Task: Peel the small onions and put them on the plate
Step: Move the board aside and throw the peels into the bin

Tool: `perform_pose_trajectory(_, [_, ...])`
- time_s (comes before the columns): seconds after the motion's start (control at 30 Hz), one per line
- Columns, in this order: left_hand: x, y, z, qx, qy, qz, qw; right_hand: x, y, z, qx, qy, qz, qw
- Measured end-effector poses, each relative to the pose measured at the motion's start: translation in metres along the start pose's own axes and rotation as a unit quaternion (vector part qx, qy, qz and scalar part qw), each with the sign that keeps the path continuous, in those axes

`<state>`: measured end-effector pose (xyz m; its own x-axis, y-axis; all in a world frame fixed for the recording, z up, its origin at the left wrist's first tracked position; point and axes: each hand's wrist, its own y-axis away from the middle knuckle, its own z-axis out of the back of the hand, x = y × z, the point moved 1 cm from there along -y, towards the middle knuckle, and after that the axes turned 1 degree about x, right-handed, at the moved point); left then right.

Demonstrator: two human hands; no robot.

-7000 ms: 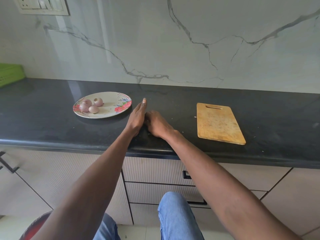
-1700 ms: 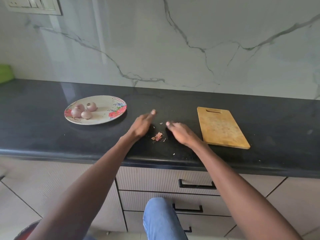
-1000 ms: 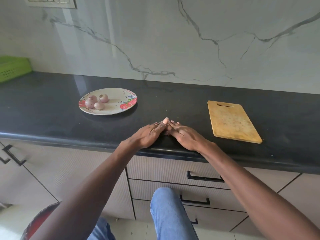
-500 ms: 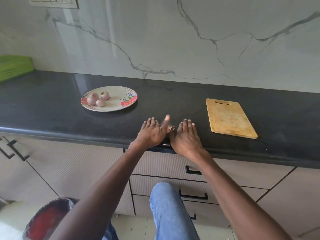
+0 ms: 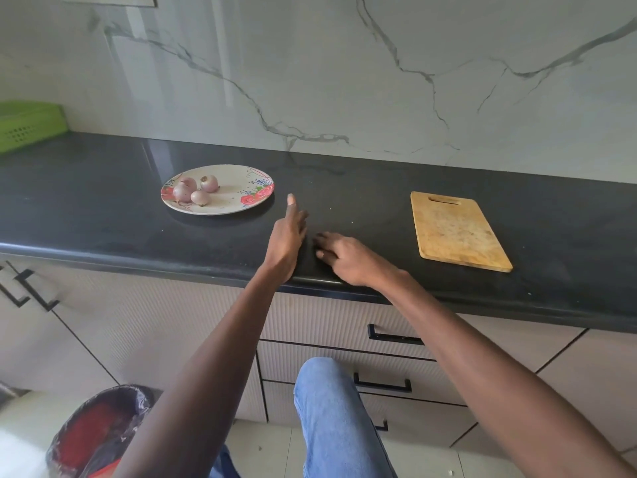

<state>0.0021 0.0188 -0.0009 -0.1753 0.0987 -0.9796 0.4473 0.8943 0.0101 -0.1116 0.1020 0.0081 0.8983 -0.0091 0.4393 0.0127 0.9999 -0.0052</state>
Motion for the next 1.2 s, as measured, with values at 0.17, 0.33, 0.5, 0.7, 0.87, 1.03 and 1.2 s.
perform_pose_trajectory(0.17, [0.004, 0.0, 0.006, -0.01, -0.059, -0.024, 0.998, 0.0, 0.017, 0.004, 0.037, 0.134, 0.044, 0.989])
perform_pose_trajectory(0.33, [0.008, 0.002, 0.006, -0.027, -0.107, -0.041, 0.993, -0.001, 0.025, 0.009, 0.007, 0.207, 0.049, 0.977])
perform_pose_trajectory(0.5, [0.009, 0.005, 0.004, -0.037, -0.163, -0.067, 0.984, -0.004, 0.025, 0.005, -0.062, 0.195, 0.018, 0.979])
perform_pose_trajectory(0.7, [0.008, 0.01, -0.001, -0.06, -0.217, -0.087, 0.971, 0.017, 0.025, 0.013, -0.118, 0.184, -0.041, 0.975])
perform_pose_trajectory(0.87, [0.005, 0.014, -0.005, -0.073, -0.215, -0.081, 0.971, 0.041, 0.018, 0.019, -0.13, 0.205, -0.098, 0.965])
perform_pose_trajectory(1.03, [0.004, 0.018, 0.004, -0.127, -0.046, -0.067, 0.989, 0.053, 0.014, 0.016, -0.156, 0.173, -0.165, 0.958])
perform_pose_trajectory(1.2, [-0.004, 0.035, 0.019, -0.178, 0.183, -0.137, 0.957, 0.068, -0.008, 0.003, -0.168, -0.135, -0.2, 0.956])
